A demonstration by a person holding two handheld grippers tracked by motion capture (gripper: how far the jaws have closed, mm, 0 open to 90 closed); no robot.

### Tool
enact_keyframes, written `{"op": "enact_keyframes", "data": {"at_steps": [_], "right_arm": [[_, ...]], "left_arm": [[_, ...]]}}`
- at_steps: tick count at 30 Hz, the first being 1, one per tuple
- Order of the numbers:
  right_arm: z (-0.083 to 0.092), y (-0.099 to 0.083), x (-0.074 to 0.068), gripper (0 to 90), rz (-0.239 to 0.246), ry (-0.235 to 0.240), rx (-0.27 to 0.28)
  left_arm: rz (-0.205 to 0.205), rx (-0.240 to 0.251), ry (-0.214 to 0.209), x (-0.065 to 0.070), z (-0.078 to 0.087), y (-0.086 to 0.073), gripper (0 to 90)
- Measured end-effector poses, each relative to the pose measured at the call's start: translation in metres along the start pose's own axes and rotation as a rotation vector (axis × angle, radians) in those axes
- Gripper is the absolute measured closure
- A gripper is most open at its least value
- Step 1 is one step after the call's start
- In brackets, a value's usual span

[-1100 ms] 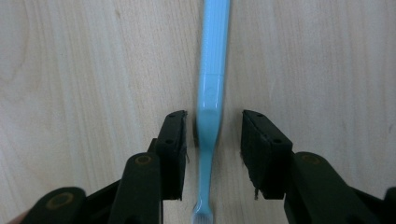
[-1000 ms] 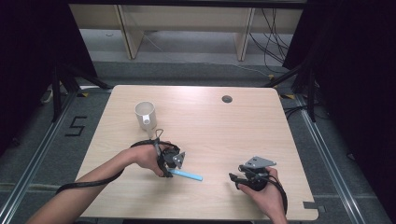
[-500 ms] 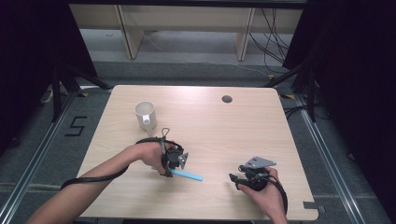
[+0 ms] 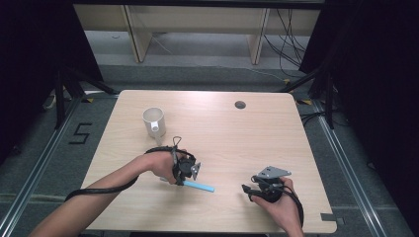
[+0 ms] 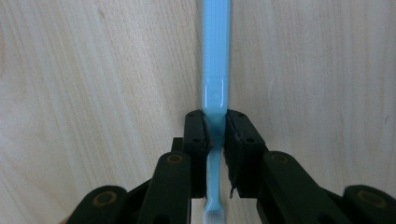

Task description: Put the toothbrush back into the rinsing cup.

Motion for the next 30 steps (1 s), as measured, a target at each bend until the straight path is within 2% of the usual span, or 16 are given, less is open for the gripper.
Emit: {"op": "enact_keyframes", "data": {"at_steps": [1,2,3,5,6,8,9,10,13,15,16,17,22,23,24,30], "right_arm": [[0.000,0.000,-0.001,44.2,-0.010,0.007,-0.007],[0.001,0.000,-0.002,44.3,-0.023,0.001,-0.019],[0.000,0.001,-0.002,44.2,-0.011,0.002,-0.013],[0.000,0.002,-0.007,44.2,-0.033,0.013,-0.018],[-0.002,0.003,-0.007,44.3,-0.002,0.021,-0.013],[-0.003,0.006,-0.011,44.3,-0.008,0.028,-0.017],[-0.004,0.008,-0.012,44.3,0.015,0.030,-0.010],[-0.005,0.010,-0.009,44.3,0.067,0.026,-0.001],[-0.007,0.015,-0.014,44.3,0.070,0.047,-0.002],[-0.008,0.022,-0.018,44.3,0.092,0.059,0.014],[-0.009,0.027,-0.022,44.3,0.102,0.080,0.023],[-0.010,0.031,-0.027,44.3,0.106,0.098,0.026],[-0.019,0.052,-0.046,44.0,0.189,0.174,0.062],[-0.024,0.059,-0.055,44.0,0.224,0.203,0.064],[-0.024,0.059,-0.055,44.0,0.224,0.203,0.064],[-0.042,0.072,-0.076,46.9,0.288,0.265,0.074]], "left_arm": [[-0.001,0.002,-0.002,0.000,0.000,0.000,78.4],[-0.028,-0.019,0.003,-0.003,0.001,-0.002,78.5],[-0.004,0.002,-0.009,-0.001,0.000,-0.001,78.5],[0.004,0.001,-0.015,0.000,0.000,-0.002,78.5],[0.004,0.001,-0.015,0.001,0.000,-0.002,78.5],[-0.006,0.007,-0.013,0.001,0.002,-0.002,78.6],[-0.019,-0.002,-0.008,0.000,0.004,-0.002,78.5],[-0.002,0.016,-0.016,0.002,0.004,-0.001,78.6],[-0.034,-0.009,-0.005,0.002,0.009,-0.001,78.6],[-0.020,0.008,-0.009,0.005,0.011,0.001,78.6],[-0.058,-0.020,0.003,0.003,0.014,0.000,78.6],[-0.017,0.011,-0.013,0.007,0.013,0.001,78.6],[-0.040,0.004,-0.006,0.010,0.018,0.002,78.6],[-0.077,-0.024,0.003,0.008,0.020,0.000,78.6],[-0.038,0.007,-0.014,0.012,0.019,0.002,78.6],[-0.052,0.009,-0.012,0.014,0.023,0.001,78.6]]}}
Point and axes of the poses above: each handheld gripper's, and its own axes: z roughly backward along the jaws, y roughly out of its top, x roughly to its right, the point moved 9 cm from there along -z, roughly forward along the jaws, and after that the axes turned 15 degrees about z, right-handed, at the moved point
